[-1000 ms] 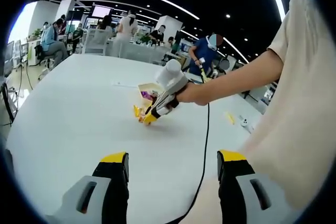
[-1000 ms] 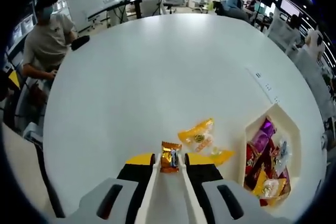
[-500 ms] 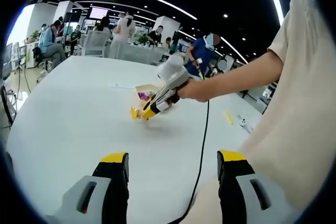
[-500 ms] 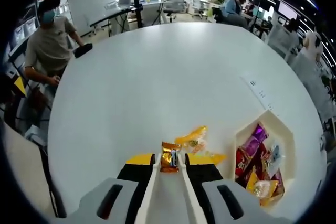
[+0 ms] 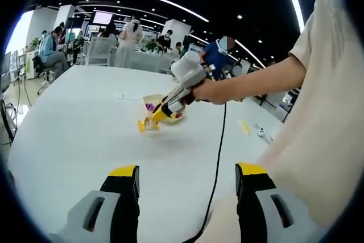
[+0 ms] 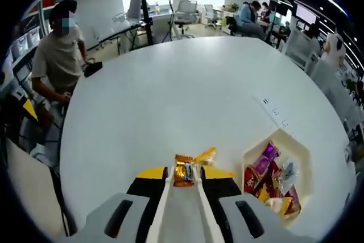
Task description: Place the target food into the container with the food tongs after gripping and lifting it, then release it inside without dropping or visibly crushing the food.
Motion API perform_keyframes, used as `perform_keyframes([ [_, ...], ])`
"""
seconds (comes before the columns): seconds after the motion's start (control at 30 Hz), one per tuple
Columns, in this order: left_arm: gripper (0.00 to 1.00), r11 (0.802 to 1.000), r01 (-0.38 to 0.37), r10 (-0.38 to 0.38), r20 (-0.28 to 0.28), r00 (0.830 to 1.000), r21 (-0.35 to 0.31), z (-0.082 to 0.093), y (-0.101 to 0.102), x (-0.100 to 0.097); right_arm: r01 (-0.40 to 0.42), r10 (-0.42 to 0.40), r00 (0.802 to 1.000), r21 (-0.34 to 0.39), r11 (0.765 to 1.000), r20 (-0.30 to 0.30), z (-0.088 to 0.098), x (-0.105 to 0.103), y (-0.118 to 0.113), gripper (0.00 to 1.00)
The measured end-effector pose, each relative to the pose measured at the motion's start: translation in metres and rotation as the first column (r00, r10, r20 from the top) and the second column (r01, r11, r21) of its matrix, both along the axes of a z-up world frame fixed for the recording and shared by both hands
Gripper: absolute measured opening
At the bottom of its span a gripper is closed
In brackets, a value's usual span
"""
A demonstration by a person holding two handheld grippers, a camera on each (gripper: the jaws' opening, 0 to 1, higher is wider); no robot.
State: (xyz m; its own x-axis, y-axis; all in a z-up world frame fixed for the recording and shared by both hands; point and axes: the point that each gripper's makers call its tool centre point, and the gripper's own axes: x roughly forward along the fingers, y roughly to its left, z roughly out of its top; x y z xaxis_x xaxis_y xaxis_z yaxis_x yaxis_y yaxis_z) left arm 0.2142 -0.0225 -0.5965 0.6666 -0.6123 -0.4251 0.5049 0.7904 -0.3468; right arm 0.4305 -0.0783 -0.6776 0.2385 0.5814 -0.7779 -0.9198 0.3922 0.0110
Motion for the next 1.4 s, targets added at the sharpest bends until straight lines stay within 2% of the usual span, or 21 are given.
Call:
perform_keyframes([
  [0.23,0.68,1.0,0.012,-0.012,0.004,1.0,0.002,0.002,-0.003,-0.003,0.011,-0.011,1.0,0.036,0.999,0.019,0.02,0.008,0.002,0.22],
  [0.5,0.68,1.0,0.025,-0.025,0.018,1.0,0.01,0.007,-0.004,-0.001,0.013,-0.015,0.999,0.05,0.999,0.037,0.034,0.016,-0.002,0.22],
  [1.07,0.69,0.999,0.046,-0.046,0.03,0.998,0.017,0.01,-0.008,0.004,0.046,-0.052,0.994,0.058,0.997,0.098,0.062,0.043,-0.025,0.22],
  [1.4,0.69,0.998,0.054,-0.054,0.029,0.998,0.02,0.01,-0.01,0.003,0.071,-0.076,0.99,0.049,0.996,0.121,0.071,0.057,-0.044,0.22],
])
